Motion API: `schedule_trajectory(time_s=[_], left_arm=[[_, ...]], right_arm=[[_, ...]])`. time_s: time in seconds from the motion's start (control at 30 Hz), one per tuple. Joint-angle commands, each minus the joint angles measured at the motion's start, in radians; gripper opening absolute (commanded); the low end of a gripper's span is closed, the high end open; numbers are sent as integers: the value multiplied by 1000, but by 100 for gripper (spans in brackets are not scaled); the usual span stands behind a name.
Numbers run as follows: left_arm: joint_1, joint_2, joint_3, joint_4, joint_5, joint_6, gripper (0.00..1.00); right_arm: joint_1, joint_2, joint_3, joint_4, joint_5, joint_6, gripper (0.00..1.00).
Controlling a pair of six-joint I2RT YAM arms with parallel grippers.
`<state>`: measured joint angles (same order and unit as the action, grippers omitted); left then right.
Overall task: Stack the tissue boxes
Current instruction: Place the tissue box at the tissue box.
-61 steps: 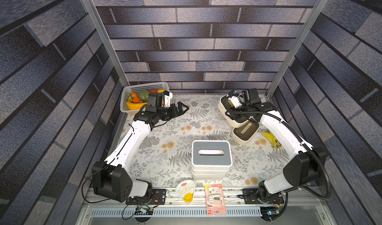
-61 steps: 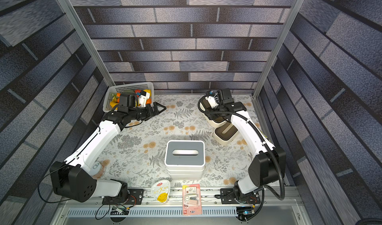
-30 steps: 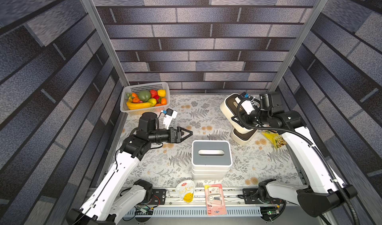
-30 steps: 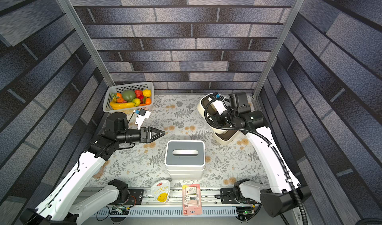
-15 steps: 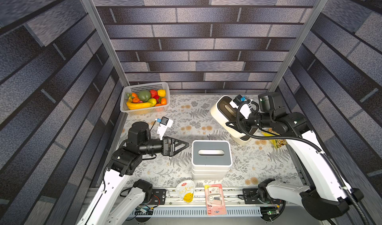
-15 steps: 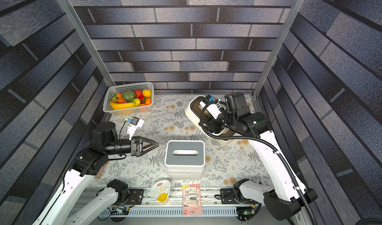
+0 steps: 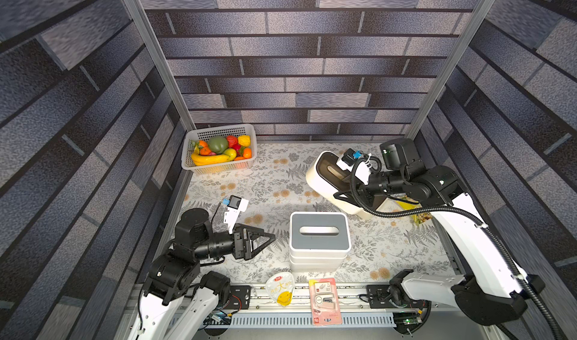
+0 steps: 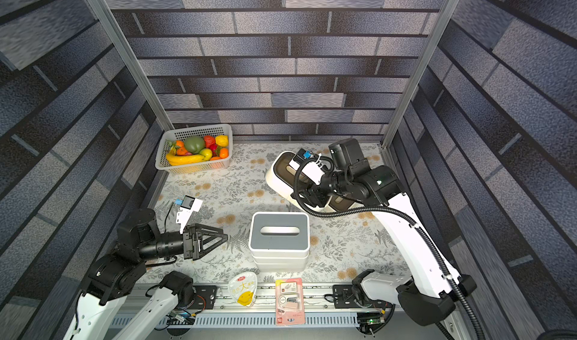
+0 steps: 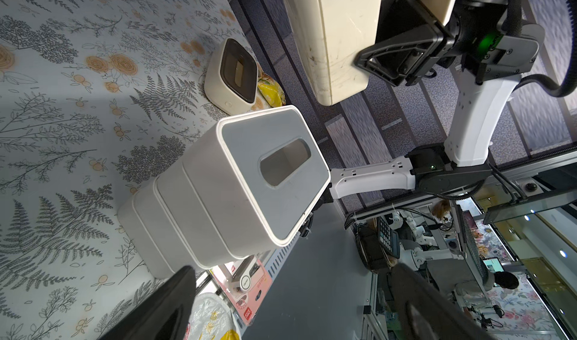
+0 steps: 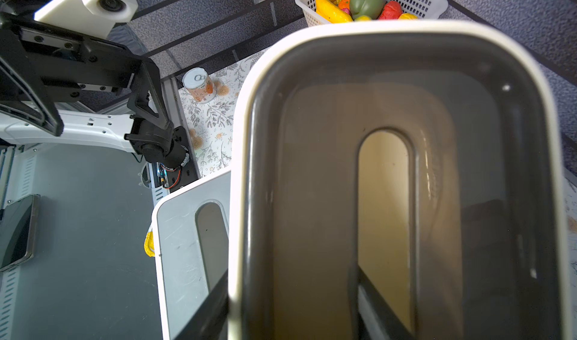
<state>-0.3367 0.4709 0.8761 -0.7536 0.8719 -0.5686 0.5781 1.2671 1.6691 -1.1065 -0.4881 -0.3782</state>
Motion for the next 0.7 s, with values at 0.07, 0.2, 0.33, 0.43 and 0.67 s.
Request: schedule_trajectory(time_s=[0.07,0.2,0.33,0.43,0.67], left_arm=[[16,-14,-29,-49,-30,33,100],[31,-10,-41,-20,18,78,100],[38,-30,-101,74,104,60,100],[39,-66,-143,130,129,39,100],[38,-227,-183,173,110,35,100]], right_arm=[[61,39,99,-77,1,-85,40],[78,42,100,-109,3,-126,40],[100,25,96,-135,-7,-172,40],[115,13,99,-150,-4,-188,40],[147,13,125,-187,-12,-210,39]])
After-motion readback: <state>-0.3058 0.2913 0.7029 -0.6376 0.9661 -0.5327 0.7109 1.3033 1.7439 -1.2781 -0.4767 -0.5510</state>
